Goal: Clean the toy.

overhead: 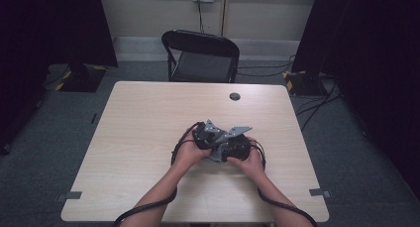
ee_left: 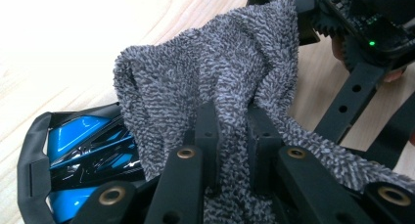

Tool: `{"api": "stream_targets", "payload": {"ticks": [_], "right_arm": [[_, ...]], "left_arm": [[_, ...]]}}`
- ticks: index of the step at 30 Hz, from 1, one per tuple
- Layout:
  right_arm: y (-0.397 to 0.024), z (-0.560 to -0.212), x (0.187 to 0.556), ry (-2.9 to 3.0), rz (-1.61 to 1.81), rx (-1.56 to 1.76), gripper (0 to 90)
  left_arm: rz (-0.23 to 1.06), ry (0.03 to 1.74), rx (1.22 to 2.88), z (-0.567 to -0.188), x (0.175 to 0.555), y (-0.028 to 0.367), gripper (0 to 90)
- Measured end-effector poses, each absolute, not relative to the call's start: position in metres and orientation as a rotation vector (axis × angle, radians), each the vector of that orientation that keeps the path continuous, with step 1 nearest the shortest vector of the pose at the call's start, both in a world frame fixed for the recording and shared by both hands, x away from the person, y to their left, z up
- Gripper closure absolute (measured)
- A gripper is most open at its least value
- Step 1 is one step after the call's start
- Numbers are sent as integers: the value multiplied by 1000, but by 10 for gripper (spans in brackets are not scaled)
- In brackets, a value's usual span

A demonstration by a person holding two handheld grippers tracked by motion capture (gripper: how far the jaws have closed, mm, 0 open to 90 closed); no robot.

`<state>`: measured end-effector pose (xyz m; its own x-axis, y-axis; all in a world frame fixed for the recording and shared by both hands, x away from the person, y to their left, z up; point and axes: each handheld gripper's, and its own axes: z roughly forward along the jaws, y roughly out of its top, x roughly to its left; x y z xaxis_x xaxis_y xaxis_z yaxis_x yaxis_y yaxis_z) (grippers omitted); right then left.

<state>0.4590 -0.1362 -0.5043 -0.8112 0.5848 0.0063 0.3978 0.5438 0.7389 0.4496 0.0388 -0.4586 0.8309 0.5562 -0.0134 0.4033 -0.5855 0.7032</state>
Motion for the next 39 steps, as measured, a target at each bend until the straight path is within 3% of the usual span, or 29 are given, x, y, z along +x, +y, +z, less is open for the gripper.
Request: {"api": "stream_targets", "payload": {"ticks": [8,25,39], "right_arm": [[-136,-504,459,2541,1124,823,243],[-136,-504,459,2541,1126,823,249],[-136,-504,459,2542,1125,825,249]], "left_arm": [[305,672,2317,-460,446,38,793],[352,742,2247,-457,447,46,792],[317,780,2220,-458,454,54,790]]}}
